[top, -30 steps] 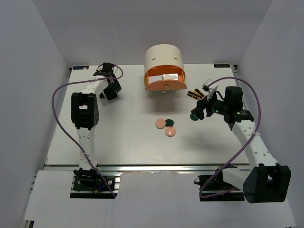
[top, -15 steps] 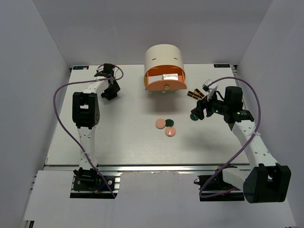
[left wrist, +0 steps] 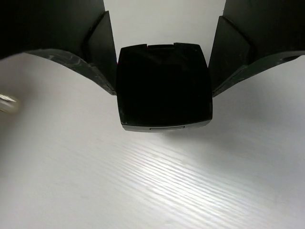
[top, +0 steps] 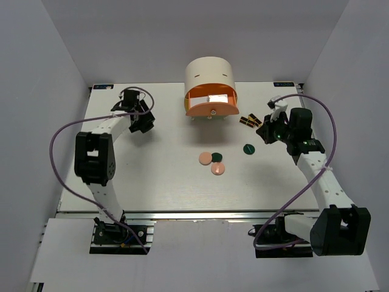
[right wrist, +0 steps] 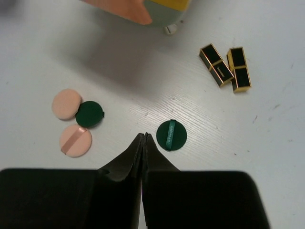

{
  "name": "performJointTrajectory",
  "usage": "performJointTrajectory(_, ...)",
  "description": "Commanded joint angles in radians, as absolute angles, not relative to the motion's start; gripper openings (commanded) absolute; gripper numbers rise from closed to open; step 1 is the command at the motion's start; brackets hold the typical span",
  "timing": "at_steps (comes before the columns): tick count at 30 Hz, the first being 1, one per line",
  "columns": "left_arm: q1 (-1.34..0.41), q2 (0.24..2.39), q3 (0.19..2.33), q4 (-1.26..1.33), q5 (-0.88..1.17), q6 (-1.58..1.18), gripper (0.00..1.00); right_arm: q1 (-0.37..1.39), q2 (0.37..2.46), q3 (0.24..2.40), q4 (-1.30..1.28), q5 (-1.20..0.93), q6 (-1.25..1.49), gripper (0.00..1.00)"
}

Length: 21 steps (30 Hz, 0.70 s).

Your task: Organize the makeup

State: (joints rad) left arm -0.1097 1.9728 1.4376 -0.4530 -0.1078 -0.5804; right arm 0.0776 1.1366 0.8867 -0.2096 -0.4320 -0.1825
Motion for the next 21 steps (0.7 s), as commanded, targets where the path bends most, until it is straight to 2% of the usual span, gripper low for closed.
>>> performJointTrajectory(1,-0.147,1.732,1.370,-0.246,0.058,-0.595,0.18,0.049,1.187,0.933,-0.167,-0.350,-0.064,0.00)
performJointTrajectory(5,-0.199,1.594,1.351,-0.203,0.101,-0.609,0.17,0.044,1.204,0.948,-0.172,-0.365,-0.055,0.00)
performJointTrajectory(9,-0.297,1.556,1.400,-0.206,0.087,-0.652,0.17,0.044,1.193,0.936,-0.175,-0.362,-0.054,0.00)
performJointTrajectory(21,-0.497,1.716,1.649,-0.190,0.023,-0.712,0.17,0.043,1.124,0.876,-0.175,-0.353,-0.068,0.00)
